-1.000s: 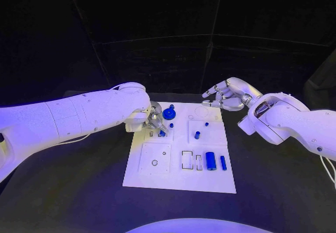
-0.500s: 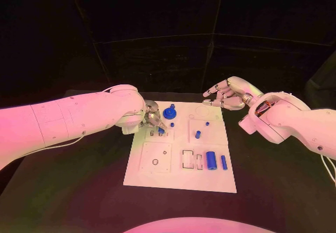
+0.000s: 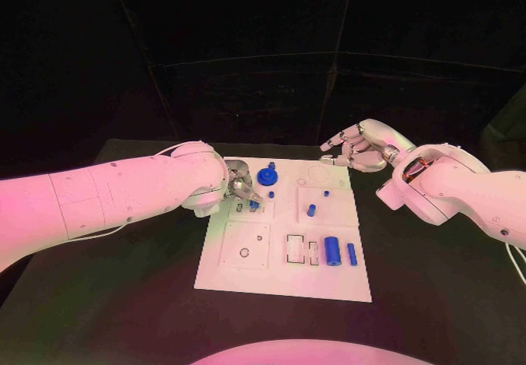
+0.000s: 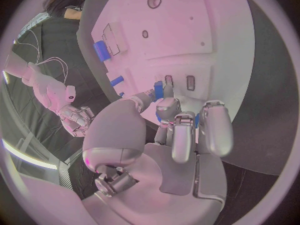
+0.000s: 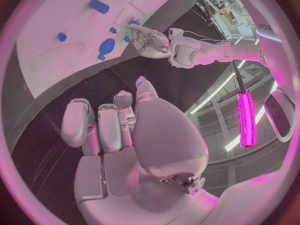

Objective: Assemble the parts on the task board

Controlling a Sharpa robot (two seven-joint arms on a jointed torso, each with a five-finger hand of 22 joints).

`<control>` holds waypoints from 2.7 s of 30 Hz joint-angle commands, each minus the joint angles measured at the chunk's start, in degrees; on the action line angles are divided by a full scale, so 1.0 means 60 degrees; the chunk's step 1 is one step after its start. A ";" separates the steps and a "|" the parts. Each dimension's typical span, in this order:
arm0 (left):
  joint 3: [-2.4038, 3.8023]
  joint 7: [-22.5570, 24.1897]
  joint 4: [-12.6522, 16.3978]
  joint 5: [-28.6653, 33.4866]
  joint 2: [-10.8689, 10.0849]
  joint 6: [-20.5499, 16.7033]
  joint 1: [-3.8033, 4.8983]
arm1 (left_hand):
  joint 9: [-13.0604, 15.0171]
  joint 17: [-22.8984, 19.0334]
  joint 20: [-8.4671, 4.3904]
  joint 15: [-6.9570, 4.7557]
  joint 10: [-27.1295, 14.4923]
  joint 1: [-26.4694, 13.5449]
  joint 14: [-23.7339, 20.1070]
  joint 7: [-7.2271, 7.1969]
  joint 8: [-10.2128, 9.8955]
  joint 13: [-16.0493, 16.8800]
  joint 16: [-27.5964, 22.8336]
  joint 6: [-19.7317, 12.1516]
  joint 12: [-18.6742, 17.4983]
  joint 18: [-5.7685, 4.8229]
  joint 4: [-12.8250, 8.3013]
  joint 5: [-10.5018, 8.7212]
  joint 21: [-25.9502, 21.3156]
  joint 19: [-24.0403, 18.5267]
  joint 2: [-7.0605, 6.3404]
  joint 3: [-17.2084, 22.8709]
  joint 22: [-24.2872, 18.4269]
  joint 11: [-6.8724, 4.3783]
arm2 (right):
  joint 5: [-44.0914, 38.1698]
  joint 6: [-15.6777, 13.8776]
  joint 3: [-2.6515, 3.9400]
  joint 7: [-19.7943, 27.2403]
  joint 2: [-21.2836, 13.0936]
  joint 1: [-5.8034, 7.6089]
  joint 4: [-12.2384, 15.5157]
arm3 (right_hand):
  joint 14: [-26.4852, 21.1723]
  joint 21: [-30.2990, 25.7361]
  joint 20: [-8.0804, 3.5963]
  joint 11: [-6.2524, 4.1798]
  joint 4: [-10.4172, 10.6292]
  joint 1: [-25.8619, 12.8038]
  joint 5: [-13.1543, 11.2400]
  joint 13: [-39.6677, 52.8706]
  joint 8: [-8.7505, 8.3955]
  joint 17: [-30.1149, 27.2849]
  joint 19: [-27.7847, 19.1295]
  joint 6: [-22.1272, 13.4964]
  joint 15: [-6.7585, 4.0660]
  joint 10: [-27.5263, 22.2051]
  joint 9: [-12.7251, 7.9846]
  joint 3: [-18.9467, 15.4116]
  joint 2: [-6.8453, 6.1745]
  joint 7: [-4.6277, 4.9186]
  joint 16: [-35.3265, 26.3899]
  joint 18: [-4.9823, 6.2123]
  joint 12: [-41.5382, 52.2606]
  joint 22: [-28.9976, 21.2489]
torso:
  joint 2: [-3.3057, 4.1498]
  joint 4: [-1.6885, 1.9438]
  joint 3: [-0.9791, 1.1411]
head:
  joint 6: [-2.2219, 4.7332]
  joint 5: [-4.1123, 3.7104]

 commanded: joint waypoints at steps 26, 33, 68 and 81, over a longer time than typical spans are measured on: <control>0.0006 -0.0524 -0.0046 -0.0916 0.0045 0.0756 -0.0113 | 0.0036 0.2515 -0.0001 -0.0010 0.0053 -0.0090 0.1006 -0.0051 0.0096 0.0008 0.0031 -0.0021 0.0053 -0.0100 -0.1644 -0.0027 0.0049 0.0058 0.0060 0.1792 0.0041 -0.0002 | 0.0018 0.0084 0.0005 0.0066 0.0072 0.0016 -0.0042 | 0.0296 -0.0041 -0.0002 -0.0075 0.0013 0.0021 0.0063 -0.0017 0.0062 0.0002 -0.0059 -0.0046 -0.0057 -0.0018 -0.0014 -0.0060 0.0021 -0.0007 -0.0038 0.0192 -0.0032 -0.0017 | 0.0010 -0.0014 0.0001 | -0.0093 0.0006; 0.0006 -0.0550 -0.0018 -0.0914 0.0052 0.0877 -0.0113 | 0.0039 0.2515 -0.0001 -0.0011 0.0057 -0.0095 0.1006 -0.0052 0.0100 0.0013 0.0031 -0.0020 0.0058 -0.0102 -0.1644 -0.0027 0.0054 0.0062 0.0058 0.1799 0.0050 -0.0003 | 0.0018 0.0097 0.0005 0.0070 0.0086 0.0016 -0.0037 | 0.0296 -0.0042 -0.0002 -0.0075 0.0013 0.0021 0.0064 -0.0017 0.0063 0.0003 -0.0059 -0.0046 -0.0057 -0.0018 -0.0014 -0.0061 0.0022 -0.0007 -0.0038 0.0192 -0.0031 -0.0017 | 0.0006 -0.0018 0.0007 | -0.0098 0.0014; 0.0007 -0.0577 -0.0449 -0.0635 0.0288 0.0859 -0.0110 | 0.0187 0.2515 -0.0079 -0.0097 0.0215 -0.2122 0.1006 -0.0215 0.0334 0.0269 0.0031 0.0380 0.0387 -0.0145 -0.0327 -0.0144 0.0164 0.0152 -0.0323 -0.0130 0.0331 -0.0110 | 0.0025 0.0061 0.0005 0.0077 0.0091 0.0016 -0.0005 | 0.0284 -0.0085 -0.0002 -0.0072 0.0033 0.0000 0.0074 -0.0094 0.0067 -0.0050 -0.0106 -0.0053 -0.0056 -0.0067 -0.0015 -0.0083 0.0034 -0.0004 -0.0082 0.0208 -0.0106 -0.0088 | 0.0006 -0.0020 0.0006 | -0.0146 -0.0051; 0.0007 -0.0594 -0.0534 -0.0633 0.0319 0.0828 -0.0109 | 0.0212 0.2515 -0.0101 -0.0118 0.0271 -0.2346 0.1006 -0.0246 0.0392 0.0351 0.0031 0.0465 0.0480 -0.0165 -0.0055 -0.0135 0.0220 0.0197 -0.0262 -0.0708 0.0446 -0.0135 | 0.0025 -0.0019 0.0005 0.0117 0.0097 0.0016 -0.0006 | 0.0286 -0.0086 -0.0002 -0.0071 0.0036 -0.0003 0.0075 -0.0093 0.0068 -0.0037 -0.0106 -0.0055 -0.0055 -0.0067 -0.0015 -0.0086 0.0034 -0.0004 -0.0074 0.0208 -0.0104 -0.0089 | 0.0011 -0.0024 0.0006 | -0.0168 -0.0075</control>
